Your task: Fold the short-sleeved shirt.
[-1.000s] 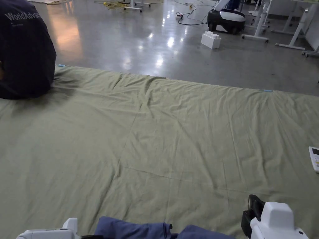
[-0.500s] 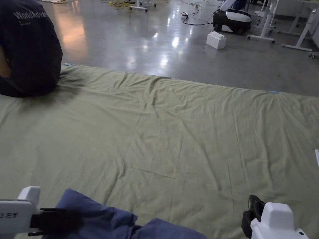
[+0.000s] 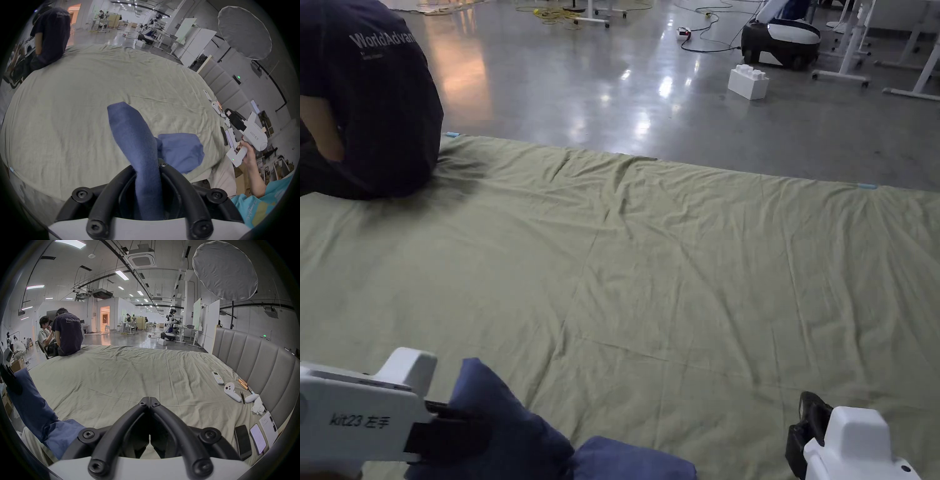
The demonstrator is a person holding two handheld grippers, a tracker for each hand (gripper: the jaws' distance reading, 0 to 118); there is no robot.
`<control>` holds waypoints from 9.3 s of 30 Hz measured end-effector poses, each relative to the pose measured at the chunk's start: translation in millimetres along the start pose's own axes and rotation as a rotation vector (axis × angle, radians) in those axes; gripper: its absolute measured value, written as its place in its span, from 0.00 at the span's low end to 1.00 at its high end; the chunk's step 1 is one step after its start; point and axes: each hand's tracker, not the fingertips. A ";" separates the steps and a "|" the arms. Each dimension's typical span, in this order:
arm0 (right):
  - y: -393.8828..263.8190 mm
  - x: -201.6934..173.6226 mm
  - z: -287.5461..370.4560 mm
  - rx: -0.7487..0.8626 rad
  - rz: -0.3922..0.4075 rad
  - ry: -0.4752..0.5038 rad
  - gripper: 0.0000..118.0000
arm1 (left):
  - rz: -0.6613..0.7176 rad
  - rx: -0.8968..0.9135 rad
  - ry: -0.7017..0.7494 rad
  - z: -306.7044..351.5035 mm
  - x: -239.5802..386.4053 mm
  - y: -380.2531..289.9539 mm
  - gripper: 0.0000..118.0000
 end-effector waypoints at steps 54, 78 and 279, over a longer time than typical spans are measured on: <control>-23.9 31.6 4.6 -0.050 -0.062 -0.050 0.01 | 0.168 -0.178 -0.100 -202.8 129.8 -33.6 0.09; 7.0 22.8 11.2 0.054 -0.055 -0.061 0.01 | -0.071 0.326 0.000 -109.4 129.9 -3.4 0.02; 34.2 17.5 -17.1 0.202 -0.062 -0.135 0.46 | -0.212 0.867 0.526 -118.9 109.6 41.0 0.29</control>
